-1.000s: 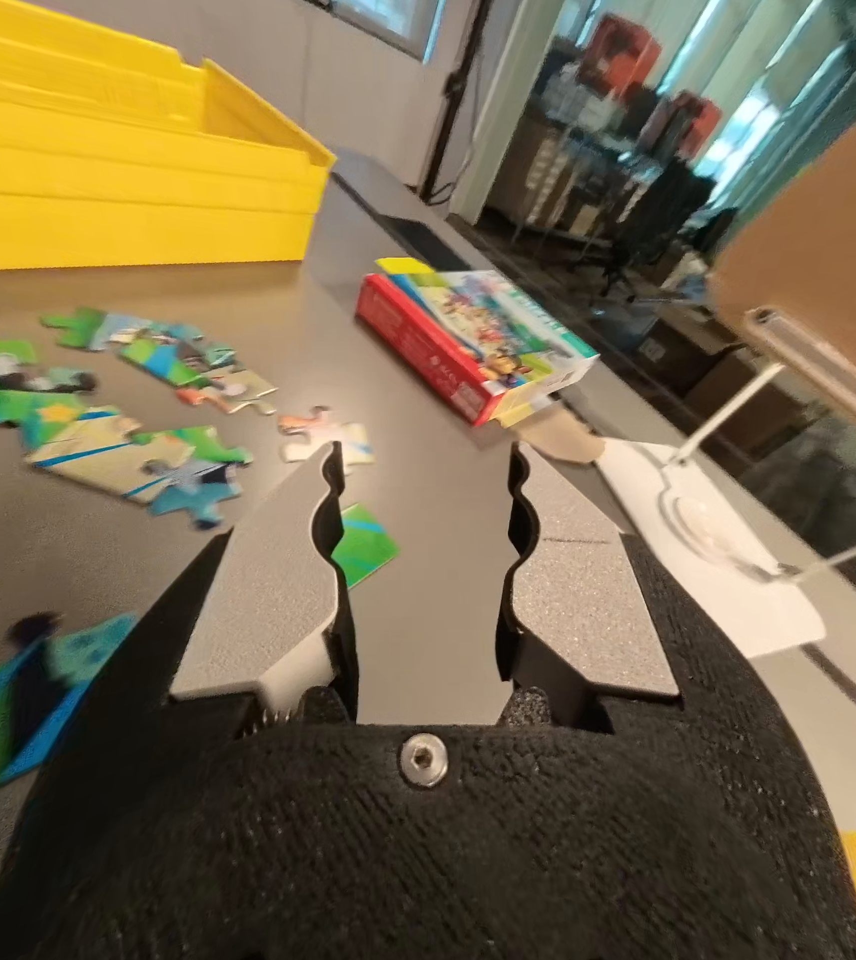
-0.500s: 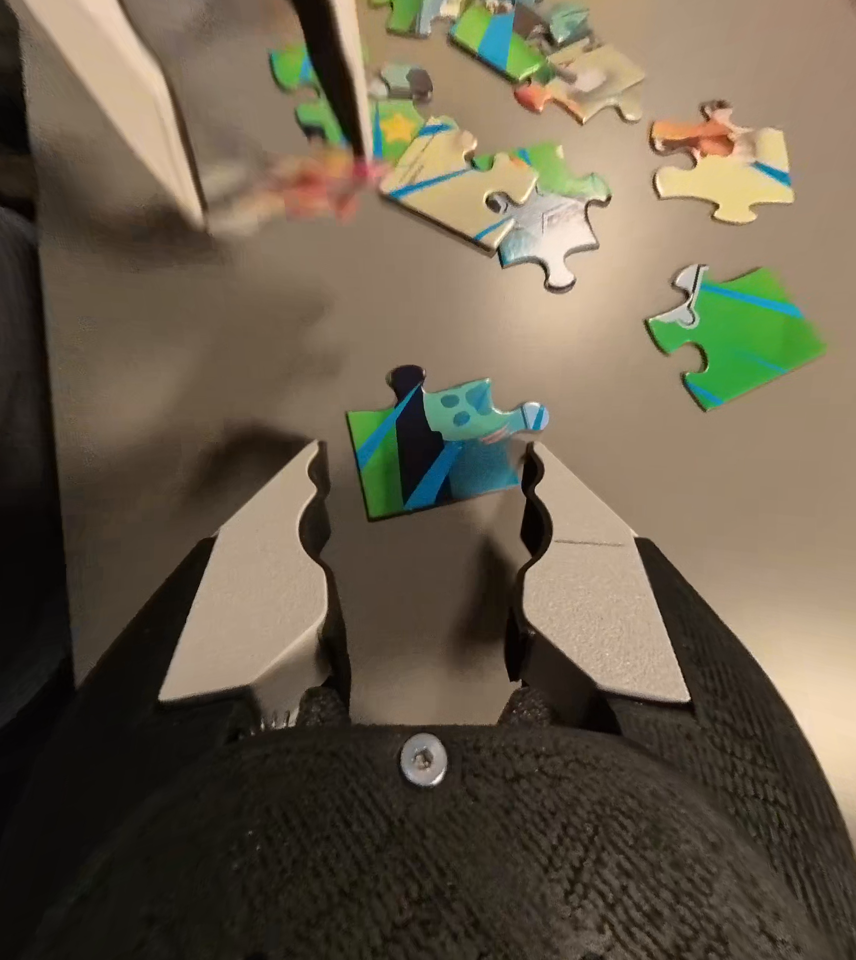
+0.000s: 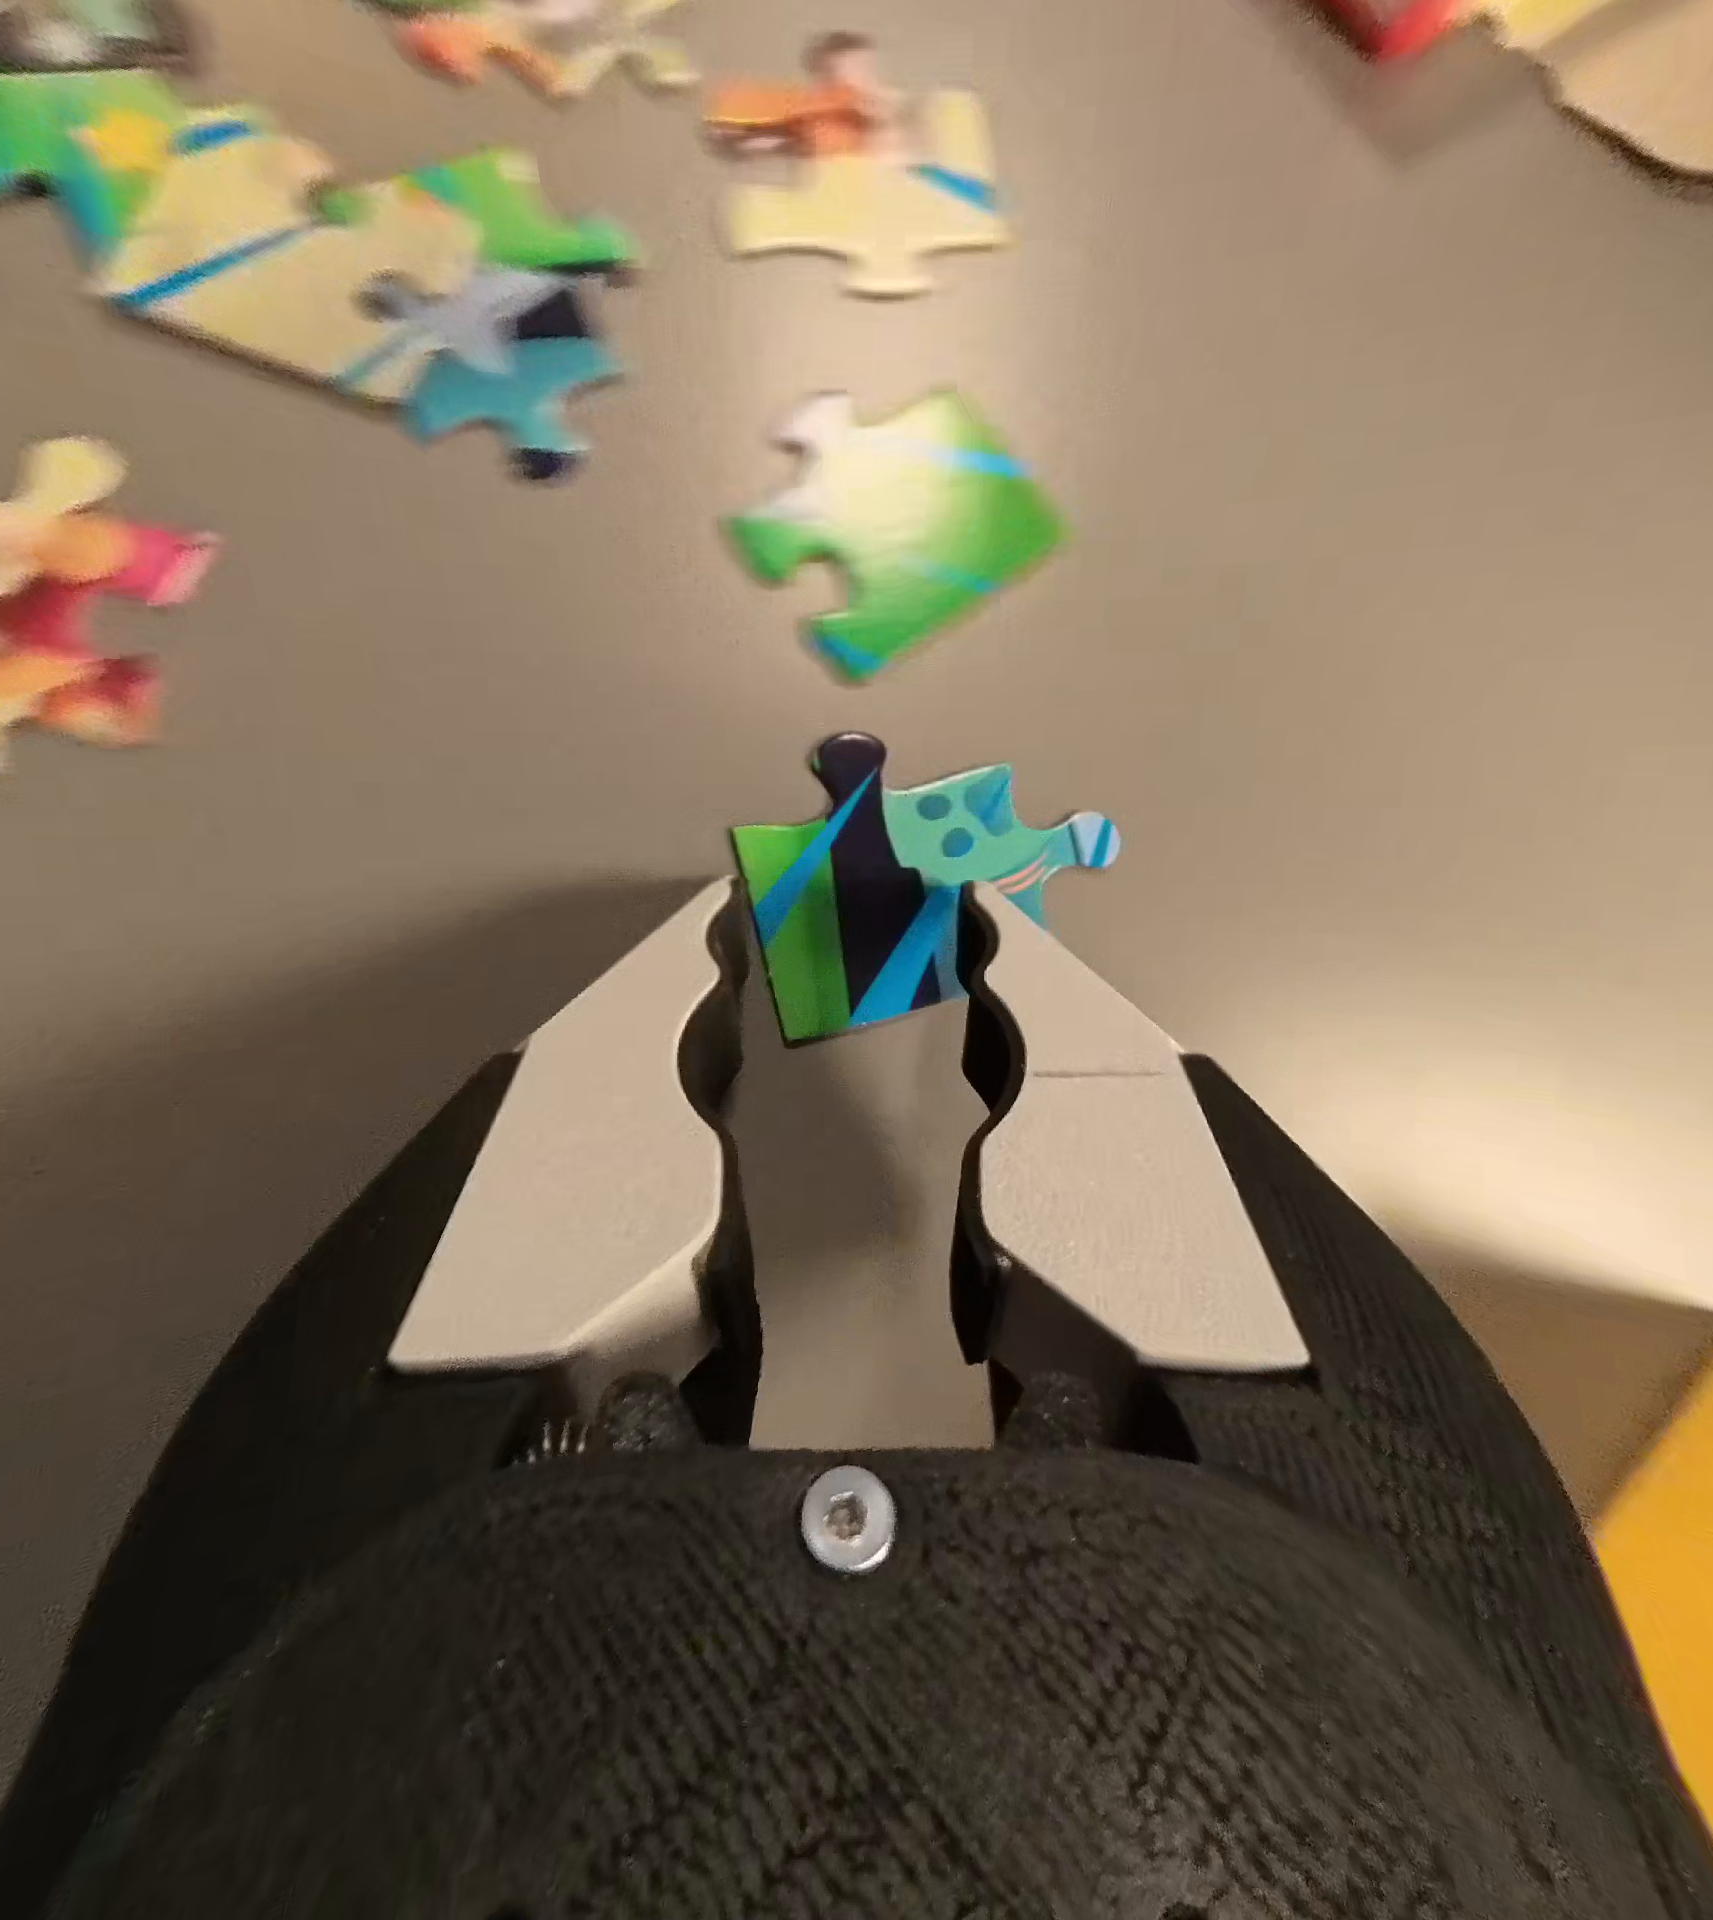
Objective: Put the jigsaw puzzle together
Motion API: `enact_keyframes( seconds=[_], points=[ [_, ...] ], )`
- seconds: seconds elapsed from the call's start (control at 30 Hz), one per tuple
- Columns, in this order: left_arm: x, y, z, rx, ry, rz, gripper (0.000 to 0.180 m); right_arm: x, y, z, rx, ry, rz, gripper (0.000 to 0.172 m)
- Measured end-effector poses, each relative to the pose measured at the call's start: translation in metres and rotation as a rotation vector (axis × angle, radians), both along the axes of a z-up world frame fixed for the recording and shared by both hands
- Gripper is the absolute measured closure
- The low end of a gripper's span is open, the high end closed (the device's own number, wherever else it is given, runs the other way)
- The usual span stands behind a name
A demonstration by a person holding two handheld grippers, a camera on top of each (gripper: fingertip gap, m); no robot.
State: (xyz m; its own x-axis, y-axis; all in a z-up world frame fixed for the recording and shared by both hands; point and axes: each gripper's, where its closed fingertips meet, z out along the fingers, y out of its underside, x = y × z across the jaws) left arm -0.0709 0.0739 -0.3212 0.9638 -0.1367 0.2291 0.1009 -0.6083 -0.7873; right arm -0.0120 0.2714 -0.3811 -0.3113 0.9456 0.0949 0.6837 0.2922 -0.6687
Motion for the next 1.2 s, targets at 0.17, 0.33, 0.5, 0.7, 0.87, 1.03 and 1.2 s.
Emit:
enact_keyframes(
  seconds=[0.17, 0.33, 0.5, 0.7, 0.87, 1.03, 1.2],
  points=[
    [0.003, -0.006, 0.002, 0.058, -0.005, -0.021, 0.11, -0.054, 0.055, 0.027, 0.054, 0.068, -0.249, 0.125],
    [-0.005, -0.011, 0.0, 0.082, 0.064, 0.013, 0.112, -0.074, -0.085, 0.053, -0.258, 0.049, -0.136, 0.105],
    [-0.01, -0.017, 0.0, 0.097, 0.077, 0.031, 0.114, -0.079, -0.145, 0.023, -0.212, 0.049, -0.173, 0.101],
    [-0.005, -0.026, -0.006, 0.08, 0.091, 0.008, 0.115, -0.081, -0.15, -0.002, -0.071, -0.034, -0.216, 0.097],
    [0.003, -0.033, -0.004, 0.092, 0.056, 0.013, 0.117, -0.079, -0.146, -0.001, -0.041, -0.106, -0.201, 0.13],
    [0.012, -0.039, -0.006, 0.108, 0.056, 0.017, 0.119, -0.075, -0.141, 0.0, -0.044, -0.111, -0.102, 0.131],
    [0.03, -0.032, -0.011, 0.097, 0.064, -0.045, 0.12, -0.051, -0.124, 0.023, -0.044, -0.01, -0.006, 0.172]
  ],
)
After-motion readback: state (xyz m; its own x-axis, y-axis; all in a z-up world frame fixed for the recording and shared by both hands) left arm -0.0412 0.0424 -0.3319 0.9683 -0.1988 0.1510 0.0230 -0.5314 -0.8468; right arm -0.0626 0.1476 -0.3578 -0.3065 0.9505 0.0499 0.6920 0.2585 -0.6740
